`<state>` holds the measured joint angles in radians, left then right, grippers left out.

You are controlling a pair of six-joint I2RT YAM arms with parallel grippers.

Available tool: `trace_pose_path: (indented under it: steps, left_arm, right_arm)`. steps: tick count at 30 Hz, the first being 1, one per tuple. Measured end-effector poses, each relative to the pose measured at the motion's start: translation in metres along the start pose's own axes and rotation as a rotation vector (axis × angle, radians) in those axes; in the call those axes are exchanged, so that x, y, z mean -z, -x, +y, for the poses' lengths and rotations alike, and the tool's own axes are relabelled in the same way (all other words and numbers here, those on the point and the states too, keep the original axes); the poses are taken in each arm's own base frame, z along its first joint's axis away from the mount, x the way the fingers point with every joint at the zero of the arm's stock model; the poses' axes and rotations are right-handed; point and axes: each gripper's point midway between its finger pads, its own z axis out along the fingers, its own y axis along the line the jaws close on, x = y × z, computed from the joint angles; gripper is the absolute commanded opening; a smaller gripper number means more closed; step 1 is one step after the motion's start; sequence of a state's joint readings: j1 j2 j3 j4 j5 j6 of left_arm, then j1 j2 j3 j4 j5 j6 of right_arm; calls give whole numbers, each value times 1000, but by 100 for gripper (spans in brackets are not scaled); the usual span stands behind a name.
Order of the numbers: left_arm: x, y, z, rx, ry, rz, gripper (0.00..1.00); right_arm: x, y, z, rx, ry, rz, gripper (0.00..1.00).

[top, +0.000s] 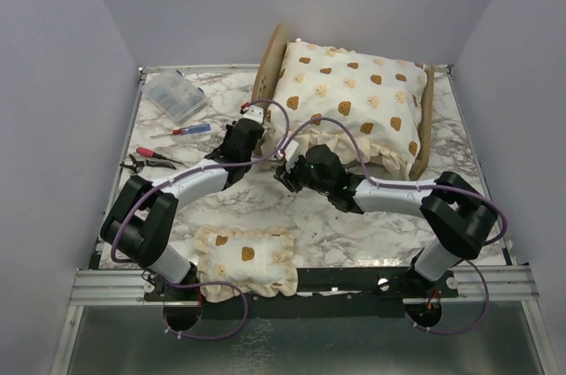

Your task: Set up the pet bed

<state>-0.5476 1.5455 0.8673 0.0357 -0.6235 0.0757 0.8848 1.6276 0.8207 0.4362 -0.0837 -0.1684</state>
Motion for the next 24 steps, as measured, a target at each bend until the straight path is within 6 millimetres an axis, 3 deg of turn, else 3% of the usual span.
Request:
trace_pose_path:
  steps: [4, 10, 13, 18, 21, 24]
  left_arm:
    - [2, 7, 12, -78, 36, -76, 23]
    - [0, -3, 19, -173, 71, -120, 42]
    - [-7, -7, 15, -181, 75, -116, 53]
    - [-12, -12, 10, -141, 72, -99, 59]
    - [-12, -9, 10, -84, 78, -73, 68]
    - [-6, 1, 11, 37, 82, -40, 75]
  right_arm:
    - [1, -7, 9, -1, 24, 5, 36]
    - [5, -20, 14, -45, 30, 25, 54]
    - [10, -23, 15, -90, 17, 29, 56]
    - [21, -5, 7, -156, -34, -13, 58]
    - [29, 6, 1, -182, -69, -27, 60]
    - [38, 21, -8, -210, -111, -51, 83]
